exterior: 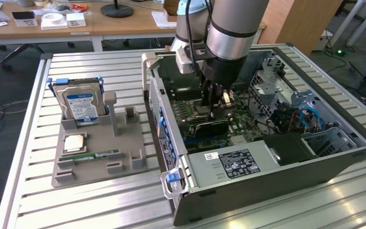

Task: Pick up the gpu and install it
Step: 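Insert the gpu into the slot, then press down on the gpu until it lock into place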

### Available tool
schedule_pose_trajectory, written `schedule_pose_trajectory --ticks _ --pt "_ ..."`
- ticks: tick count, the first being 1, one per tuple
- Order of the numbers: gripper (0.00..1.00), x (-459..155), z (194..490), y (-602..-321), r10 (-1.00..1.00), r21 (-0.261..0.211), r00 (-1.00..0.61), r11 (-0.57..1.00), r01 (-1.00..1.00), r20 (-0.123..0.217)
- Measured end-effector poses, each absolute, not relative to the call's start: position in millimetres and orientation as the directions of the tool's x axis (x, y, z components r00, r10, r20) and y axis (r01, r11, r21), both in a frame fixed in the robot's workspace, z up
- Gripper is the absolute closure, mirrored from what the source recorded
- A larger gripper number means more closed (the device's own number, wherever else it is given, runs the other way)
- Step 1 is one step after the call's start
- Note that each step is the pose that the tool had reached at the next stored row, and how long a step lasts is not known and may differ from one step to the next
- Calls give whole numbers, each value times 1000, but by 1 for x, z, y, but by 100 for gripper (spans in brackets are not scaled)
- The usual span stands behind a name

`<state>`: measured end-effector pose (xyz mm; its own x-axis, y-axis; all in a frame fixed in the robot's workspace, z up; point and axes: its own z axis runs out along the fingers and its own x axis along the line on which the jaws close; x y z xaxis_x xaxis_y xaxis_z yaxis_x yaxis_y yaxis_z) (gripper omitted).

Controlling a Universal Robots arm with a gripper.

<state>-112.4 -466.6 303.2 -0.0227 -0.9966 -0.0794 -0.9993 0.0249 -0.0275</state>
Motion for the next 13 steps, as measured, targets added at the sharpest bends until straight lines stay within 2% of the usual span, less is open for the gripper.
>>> schedule_pose_trajectory --ticks 13 --pt "50 -112 303 -467 -997 -27 -23 25 -999 -79"
